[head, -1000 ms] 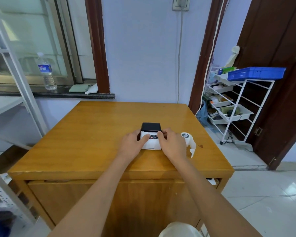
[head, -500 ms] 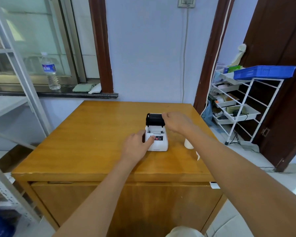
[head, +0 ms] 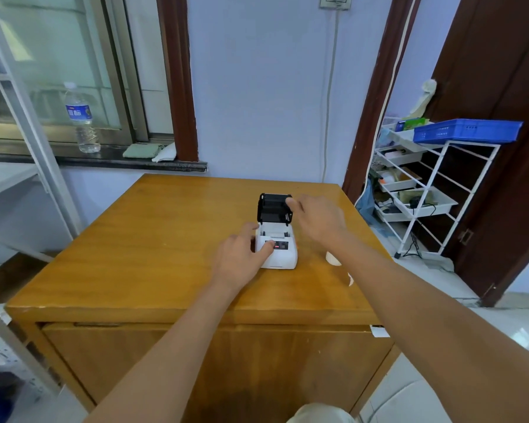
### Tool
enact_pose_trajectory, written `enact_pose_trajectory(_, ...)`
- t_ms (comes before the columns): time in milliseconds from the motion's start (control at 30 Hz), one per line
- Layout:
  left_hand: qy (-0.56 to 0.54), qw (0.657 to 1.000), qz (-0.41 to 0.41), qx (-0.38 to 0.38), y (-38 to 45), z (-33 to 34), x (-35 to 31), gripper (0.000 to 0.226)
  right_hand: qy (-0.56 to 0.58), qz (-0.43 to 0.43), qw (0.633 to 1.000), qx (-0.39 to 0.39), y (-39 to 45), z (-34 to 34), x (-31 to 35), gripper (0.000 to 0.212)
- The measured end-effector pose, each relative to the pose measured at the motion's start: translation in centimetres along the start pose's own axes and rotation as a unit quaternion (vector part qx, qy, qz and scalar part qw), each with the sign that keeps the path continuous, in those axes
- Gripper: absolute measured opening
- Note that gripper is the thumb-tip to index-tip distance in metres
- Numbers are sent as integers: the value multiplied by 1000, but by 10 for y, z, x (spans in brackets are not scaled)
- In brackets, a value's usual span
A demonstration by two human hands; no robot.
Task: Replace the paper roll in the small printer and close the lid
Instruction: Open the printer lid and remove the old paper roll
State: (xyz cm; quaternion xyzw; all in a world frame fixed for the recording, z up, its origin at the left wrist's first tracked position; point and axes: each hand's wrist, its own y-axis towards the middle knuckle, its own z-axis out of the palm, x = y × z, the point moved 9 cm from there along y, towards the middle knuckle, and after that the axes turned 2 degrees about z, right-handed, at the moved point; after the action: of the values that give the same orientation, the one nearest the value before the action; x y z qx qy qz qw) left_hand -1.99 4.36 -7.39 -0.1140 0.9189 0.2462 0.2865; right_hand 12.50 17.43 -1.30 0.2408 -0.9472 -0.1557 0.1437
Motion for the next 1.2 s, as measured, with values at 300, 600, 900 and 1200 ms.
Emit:
enact_pose_trajectory(300, 48, 999, 17, 0, -2, 1, 2, 58, -38, -127, 974, 183, -3, 21, 52, 12)
enact_pose_trajectory(600, 60, 998, 27, -8, -1, 0, 0, 47, -152, -106, 967, 176, 2, 29, 69, 22)
enact_pose_trajectory(900, 44, 999, 18, -3, -1, 2, 3, 57, -69, -65, 983, 157, 5, 29, 53, 7)
enact_pose_trajectory(1200, 16, 1000, 8, -2, -1, 1, 4, 48, 210, 21, 970, 120, -12, -10, 10, 16)
